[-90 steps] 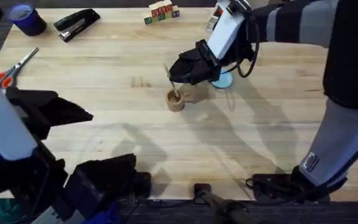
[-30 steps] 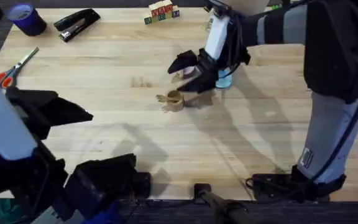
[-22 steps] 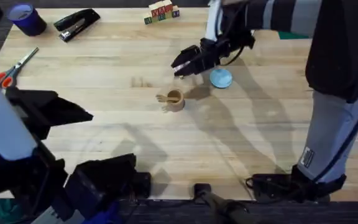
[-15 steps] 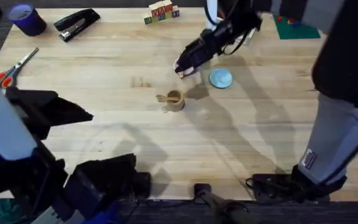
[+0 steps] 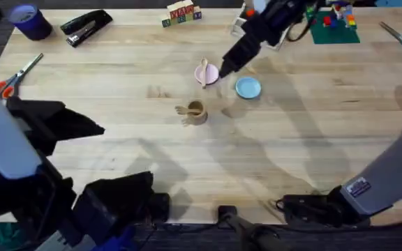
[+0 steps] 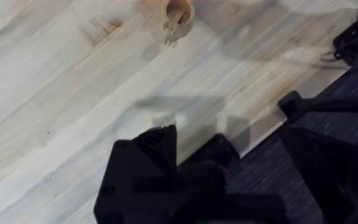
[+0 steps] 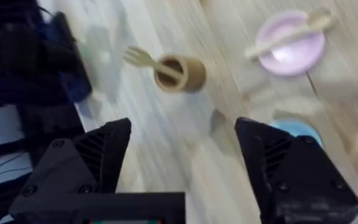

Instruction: Pick up a utensil and set it on the pink plate, then put the other utensil in the container.

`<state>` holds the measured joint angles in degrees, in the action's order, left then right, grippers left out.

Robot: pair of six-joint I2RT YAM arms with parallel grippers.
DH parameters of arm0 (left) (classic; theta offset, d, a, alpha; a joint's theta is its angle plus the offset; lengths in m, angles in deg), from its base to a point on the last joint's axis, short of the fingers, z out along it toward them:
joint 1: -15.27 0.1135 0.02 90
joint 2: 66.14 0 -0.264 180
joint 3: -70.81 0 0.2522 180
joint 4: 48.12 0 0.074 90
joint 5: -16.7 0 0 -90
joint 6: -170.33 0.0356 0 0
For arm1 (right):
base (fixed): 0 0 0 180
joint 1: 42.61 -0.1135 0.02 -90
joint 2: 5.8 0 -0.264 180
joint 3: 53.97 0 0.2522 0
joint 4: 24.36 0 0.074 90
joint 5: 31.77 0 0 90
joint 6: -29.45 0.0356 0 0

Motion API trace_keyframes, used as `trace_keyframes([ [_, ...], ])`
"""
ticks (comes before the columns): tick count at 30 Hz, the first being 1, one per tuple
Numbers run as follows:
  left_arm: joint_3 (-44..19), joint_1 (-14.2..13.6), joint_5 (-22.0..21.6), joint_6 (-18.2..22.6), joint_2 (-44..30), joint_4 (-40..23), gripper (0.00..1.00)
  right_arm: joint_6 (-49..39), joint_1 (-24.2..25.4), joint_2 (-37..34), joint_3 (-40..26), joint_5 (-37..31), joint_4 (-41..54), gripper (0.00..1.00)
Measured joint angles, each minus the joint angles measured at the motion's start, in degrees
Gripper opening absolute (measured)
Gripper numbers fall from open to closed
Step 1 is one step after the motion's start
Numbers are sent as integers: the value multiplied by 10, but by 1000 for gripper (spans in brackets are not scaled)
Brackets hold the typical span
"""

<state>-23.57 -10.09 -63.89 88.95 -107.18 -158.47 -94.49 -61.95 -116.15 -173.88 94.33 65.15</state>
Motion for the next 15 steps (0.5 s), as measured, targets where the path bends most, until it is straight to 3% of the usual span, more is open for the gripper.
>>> trace_keyframes([
  [9,0,0,0,-9,-4,39,993,55,0,119,0,-140,76,998],
  [15,0,0,0,-16,-77,43,993,95,0,178,-2,-245,147,998],
])
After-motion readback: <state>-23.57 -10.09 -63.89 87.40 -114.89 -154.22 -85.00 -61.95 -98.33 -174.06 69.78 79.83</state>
